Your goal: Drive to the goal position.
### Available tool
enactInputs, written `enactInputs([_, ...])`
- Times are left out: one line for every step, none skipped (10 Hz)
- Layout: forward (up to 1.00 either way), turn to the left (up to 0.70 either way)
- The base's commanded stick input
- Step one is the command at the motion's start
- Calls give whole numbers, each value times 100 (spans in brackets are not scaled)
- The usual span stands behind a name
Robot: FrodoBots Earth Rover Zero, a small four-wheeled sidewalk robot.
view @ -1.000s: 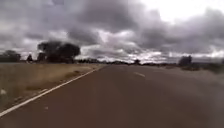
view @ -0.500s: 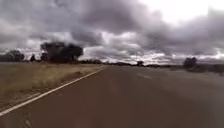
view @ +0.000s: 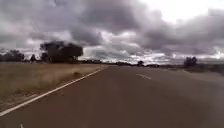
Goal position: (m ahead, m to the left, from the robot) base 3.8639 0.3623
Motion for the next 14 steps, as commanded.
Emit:
enactInputs([85,4])
enactInputs([85,4])
enactInputs([85,4])
enactInputs([85,4])
enactInputs([85,4])
enactInputs([85,4])
enactInputs([85,4])
enactInputs([85,4])
enactInputs([85,4])
enactInputs([85,4])
enactInputs([85,4])
enactInputs([85,4])
enactInputs([85,4])
enactInputs([85,4])
